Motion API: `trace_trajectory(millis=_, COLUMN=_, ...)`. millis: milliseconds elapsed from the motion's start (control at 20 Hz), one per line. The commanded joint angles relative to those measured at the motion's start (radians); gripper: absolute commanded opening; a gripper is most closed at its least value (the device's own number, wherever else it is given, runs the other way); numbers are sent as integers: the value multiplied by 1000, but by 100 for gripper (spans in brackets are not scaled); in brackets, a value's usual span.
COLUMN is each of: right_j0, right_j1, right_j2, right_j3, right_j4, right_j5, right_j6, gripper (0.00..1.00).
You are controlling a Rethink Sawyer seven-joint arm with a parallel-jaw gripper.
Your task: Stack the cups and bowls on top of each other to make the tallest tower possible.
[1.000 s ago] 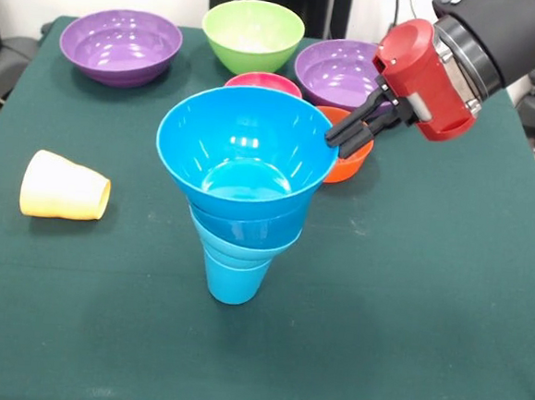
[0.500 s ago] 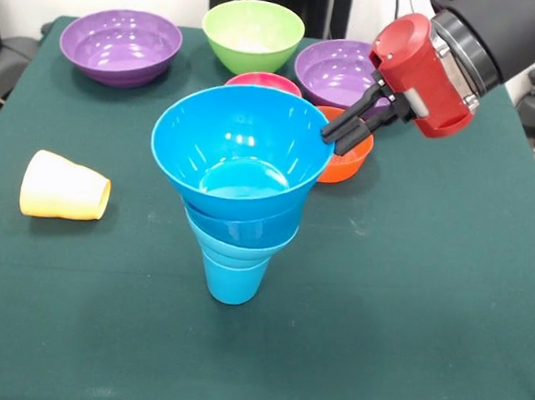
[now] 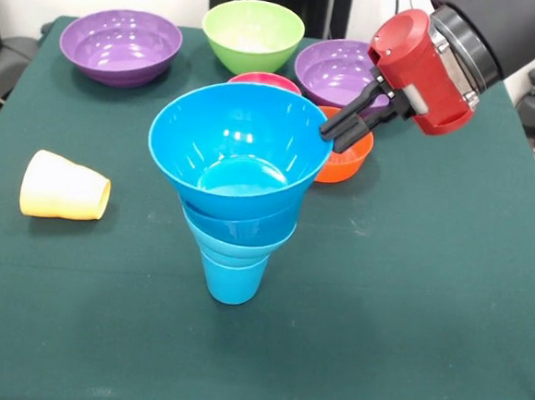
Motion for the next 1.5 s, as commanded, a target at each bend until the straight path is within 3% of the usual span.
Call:
trace_trajectory(millis=50, right_j0=-23, right_j1=-12, right_j2=134, right_j3=24, right_j4=15, right_j5=-21, right_j6=30, gripper=0)
trace_trajectory(millis=450, right_j0=-12, right_j1=-11, right_j2=129, right_j3=32, right_j4=10, right_j5=-38, right_j6=51, gripper=0)
trace_trajectory(millis=500, right_j0=-10, right_j1=-11, right_j2=128, right_j3=36, right_j4=9, right_j5=-44, right_j6=54, gripper=100)
trace_trajectory(millis=1500, right_j0=-10, right_j1=-9, right_j2=119, right_j3=30, right_j4=-2, right_j5=-63, right_j6=64, gripper=100)
